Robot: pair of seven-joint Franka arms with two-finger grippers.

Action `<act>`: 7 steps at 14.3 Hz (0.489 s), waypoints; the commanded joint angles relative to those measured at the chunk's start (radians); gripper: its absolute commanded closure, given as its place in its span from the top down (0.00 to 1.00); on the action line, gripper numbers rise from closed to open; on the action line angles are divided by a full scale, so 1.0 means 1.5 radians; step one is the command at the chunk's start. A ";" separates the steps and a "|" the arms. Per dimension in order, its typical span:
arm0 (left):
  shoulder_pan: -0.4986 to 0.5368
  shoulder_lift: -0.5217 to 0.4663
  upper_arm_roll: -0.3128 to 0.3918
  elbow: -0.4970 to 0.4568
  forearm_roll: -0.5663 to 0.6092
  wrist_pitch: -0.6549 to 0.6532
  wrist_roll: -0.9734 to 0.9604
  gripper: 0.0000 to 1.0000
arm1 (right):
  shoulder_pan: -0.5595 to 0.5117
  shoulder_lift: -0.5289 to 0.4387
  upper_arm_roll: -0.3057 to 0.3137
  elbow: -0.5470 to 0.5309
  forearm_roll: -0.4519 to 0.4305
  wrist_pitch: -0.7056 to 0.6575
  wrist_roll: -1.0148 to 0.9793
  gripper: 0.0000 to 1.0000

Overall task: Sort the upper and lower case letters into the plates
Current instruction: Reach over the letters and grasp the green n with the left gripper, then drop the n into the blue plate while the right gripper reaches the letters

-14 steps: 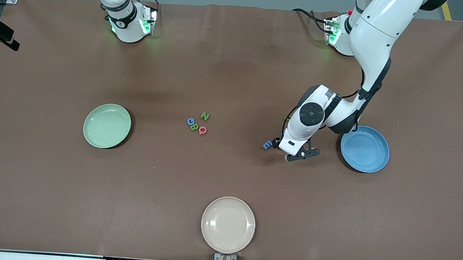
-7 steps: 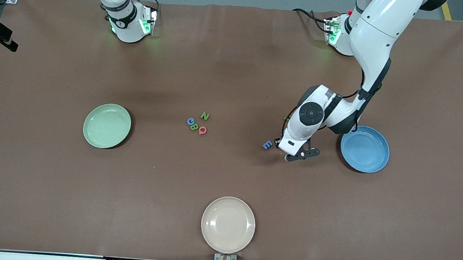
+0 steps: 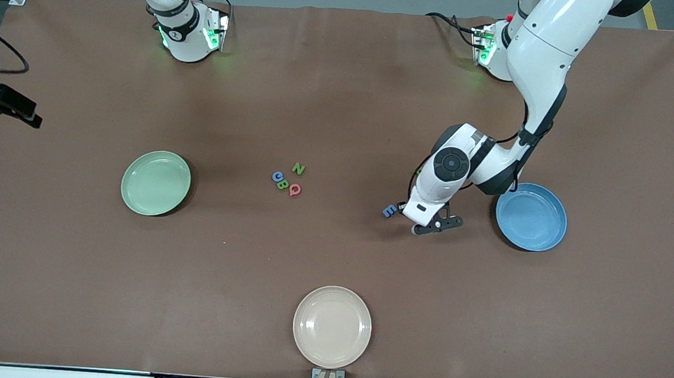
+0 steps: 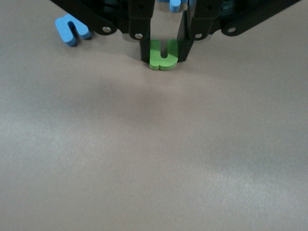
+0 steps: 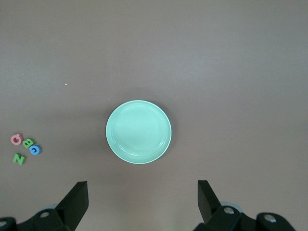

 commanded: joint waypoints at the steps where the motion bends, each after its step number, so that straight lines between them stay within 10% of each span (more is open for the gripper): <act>1: 0.016 -0.039 0.000 0.001 0.017 -0.020 0.015 0.11 | 0.056 0.001 -0.001 -0.009 0.003 -0.004 0.179 1.00; 7: 0.127 -0.165 -0.002 -0.046 0.018 -0.160 0.266 0.11 | 0.162 0.009 0.000 -0.130 0.081 0.103 0.486 1.00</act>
